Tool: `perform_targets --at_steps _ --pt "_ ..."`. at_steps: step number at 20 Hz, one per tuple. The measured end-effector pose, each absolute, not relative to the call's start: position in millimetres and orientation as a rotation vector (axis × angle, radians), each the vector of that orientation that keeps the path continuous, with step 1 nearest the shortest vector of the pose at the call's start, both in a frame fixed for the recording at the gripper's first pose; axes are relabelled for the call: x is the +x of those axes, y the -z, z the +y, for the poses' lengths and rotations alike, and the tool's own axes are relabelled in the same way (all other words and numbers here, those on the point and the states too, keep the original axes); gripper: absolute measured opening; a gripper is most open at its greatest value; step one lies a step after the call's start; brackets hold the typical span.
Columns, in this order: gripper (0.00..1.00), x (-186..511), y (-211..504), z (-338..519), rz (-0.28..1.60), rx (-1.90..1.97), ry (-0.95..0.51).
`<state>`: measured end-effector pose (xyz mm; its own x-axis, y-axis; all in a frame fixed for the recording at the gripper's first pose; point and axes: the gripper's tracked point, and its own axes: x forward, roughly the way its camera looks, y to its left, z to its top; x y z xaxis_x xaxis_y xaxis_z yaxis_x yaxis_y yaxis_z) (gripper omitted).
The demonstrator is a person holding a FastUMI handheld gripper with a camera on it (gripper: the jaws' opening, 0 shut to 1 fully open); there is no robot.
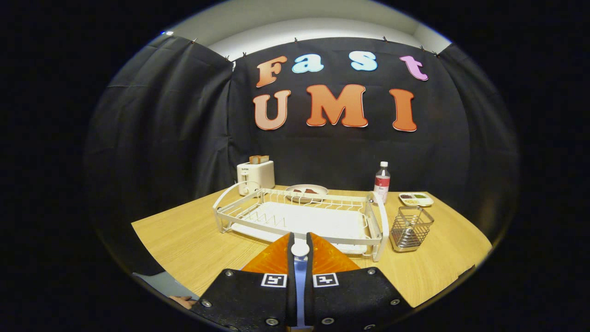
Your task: Take the plate from the dish rack, then take the spoon from the basket and place it into the plate.
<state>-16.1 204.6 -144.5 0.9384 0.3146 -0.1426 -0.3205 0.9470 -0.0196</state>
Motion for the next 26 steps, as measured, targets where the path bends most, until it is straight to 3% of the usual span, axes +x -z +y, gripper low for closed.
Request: perform_targets --at_steps 5,9,13,16,20,26 --pt "0.07 -15 161 206 0.198 -0.031 -0.366" --pt "0.17 -9 171 190 0.233 -0.064 -0.332" --pt "0.43 -3 177 181 0.26 -0.032 -0.303" --pt "0.72 1 175 168 0.264 -0.023 -0.274" --pt "0.94 7 157 146 0.242 -0.024 -0.229" --pt "0.97 13 110 97 0.164 -0.034 -0.129"
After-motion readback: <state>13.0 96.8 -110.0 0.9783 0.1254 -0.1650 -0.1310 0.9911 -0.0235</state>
